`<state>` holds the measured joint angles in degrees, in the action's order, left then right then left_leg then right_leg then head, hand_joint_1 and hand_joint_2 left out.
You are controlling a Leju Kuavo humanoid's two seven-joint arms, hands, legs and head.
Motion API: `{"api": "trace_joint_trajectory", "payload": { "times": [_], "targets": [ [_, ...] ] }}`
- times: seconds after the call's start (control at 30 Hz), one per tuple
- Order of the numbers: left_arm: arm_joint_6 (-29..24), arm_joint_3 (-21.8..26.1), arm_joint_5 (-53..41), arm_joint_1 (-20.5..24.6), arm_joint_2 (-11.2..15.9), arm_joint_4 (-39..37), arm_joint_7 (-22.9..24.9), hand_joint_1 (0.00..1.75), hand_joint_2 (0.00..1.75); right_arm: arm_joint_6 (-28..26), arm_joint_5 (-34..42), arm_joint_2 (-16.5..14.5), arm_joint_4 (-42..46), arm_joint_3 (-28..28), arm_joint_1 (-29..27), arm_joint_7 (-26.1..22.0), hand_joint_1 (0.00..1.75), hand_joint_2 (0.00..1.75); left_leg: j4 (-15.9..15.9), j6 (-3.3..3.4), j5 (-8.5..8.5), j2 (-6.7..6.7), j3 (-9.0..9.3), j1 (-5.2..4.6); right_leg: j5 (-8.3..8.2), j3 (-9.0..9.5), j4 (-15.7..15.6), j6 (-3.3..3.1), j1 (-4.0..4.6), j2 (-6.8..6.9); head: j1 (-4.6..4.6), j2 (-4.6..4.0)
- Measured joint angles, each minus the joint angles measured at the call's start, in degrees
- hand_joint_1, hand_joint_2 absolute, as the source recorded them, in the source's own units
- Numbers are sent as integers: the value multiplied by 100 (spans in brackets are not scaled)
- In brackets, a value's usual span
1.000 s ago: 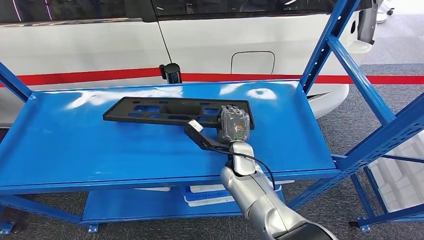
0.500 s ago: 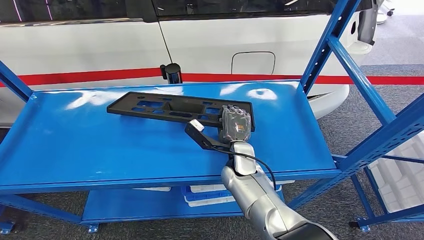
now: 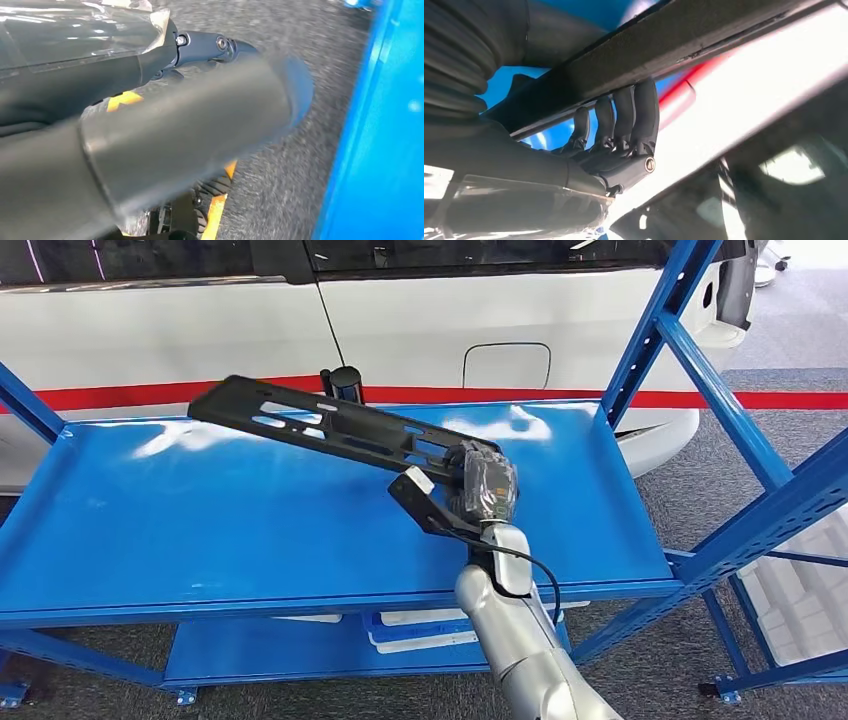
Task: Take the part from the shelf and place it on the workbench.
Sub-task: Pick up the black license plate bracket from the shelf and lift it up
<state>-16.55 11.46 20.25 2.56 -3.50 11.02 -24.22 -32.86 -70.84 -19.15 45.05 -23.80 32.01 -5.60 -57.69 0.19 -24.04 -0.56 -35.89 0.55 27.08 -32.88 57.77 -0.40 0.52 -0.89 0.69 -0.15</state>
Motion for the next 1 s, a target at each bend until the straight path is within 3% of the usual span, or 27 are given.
{"api": "trace_joint_trajectory", "payload": {
  "times": [0.2,0.33,0.5,0.63,1.0],
  "targets": [
    [327,-88,-263,-29,-58,0,-186,0,175,670,795,425,3139,259,-512,-143,175,175,-1,2,-6,8,-14,-8,0,-15,-1,1,-9,-13,-1,0],
    [386,-163,-385,-8,-69,0,-281,0,0,657,912,599,3921,400,-669,-247,175,175,-1,6,-14,25,-6,-11,0,-15,-1,1,-13,-34,0,0],
    [567,-244,-517,14,-74,0,-467,0,0,607,872,719,4317,468,-865,-328,175,175,1,6,-14,24,-4,-6,0,-15,-1,1,-9,-34,1,0],
    [533,-275,-532,31,-77,0,-331,0,0,575,902,792,4492,499,-934,-344,175,175,2,6,-14,25,-4,-4,0,-15,0,1,-6,-34,1,0],
    [820,-289,-490,36,-80,0,82,0,0,1023,2212,972,4725,536,-1095,-652,175,175,2,6,-14,25,-5,-6,0,-14,-1,1,-7,-33,1,0]
  ]
}}
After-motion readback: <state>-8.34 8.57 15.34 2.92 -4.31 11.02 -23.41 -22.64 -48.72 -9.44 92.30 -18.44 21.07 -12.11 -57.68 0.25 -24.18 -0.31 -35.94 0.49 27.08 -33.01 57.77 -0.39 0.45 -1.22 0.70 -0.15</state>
